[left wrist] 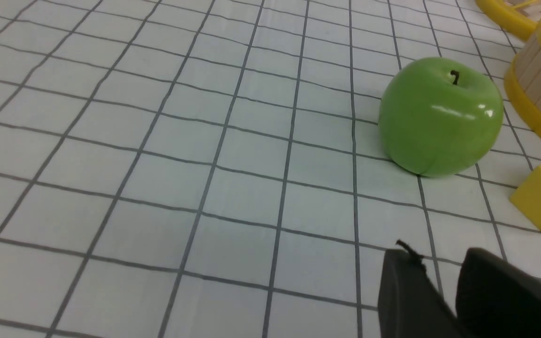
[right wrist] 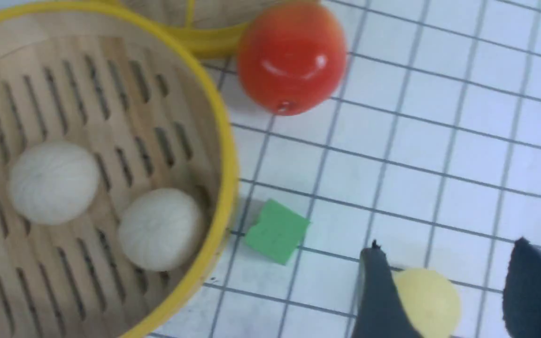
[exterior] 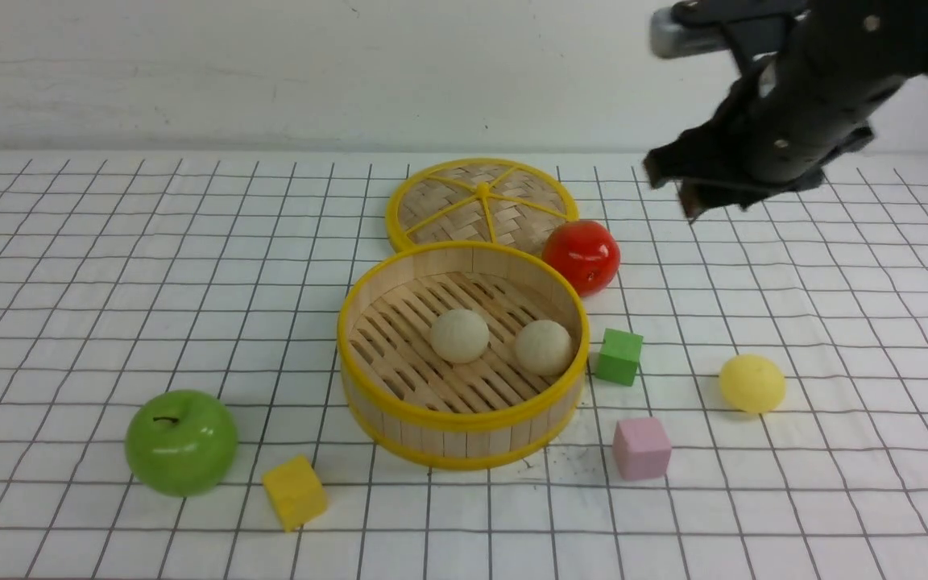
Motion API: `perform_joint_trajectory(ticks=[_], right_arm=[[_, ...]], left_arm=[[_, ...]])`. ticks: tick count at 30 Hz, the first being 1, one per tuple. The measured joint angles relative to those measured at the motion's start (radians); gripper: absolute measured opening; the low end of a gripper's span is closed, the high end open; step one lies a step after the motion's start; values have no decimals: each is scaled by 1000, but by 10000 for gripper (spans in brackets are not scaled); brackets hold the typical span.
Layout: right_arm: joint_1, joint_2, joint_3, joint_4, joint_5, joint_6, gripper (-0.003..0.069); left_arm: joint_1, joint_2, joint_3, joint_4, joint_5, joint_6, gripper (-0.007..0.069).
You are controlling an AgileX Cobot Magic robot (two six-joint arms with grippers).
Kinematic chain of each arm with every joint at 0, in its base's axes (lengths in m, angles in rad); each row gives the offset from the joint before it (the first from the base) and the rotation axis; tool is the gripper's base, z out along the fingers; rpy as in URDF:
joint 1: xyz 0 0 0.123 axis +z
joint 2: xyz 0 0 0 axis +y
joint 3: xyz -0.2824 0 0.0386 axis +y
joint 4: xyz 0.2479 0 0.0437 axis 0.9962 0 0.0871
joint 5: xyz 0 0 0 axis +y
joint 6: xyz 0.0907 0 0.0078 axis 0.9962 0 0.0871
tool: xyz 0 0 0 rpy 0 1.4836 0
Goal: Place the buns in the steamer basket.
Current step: Use the right arm to grab a steamed stuffed bun
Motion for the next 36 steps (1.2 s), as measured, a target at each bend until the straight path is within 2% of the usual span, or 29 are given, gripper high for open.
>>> perform_joint_trajectory(ticks=[5,9,15,22,36], right_arm=[[-153,-42,130,104,-9,11,365],[-206,-33,252,196,-81,14,352],[-212,19,348,295,-228,14,290],[-212,115,352,289,-302,14,225],[-212,207,347,272,-359,14,216]], left_arm=[[0,0,0,0,0,0,175],[0,0,0,0,0,0,179],[0,0,0,0,0,0,186],[0,0,0,0,0,0,196],[0,0,0,0,0,0,202]])
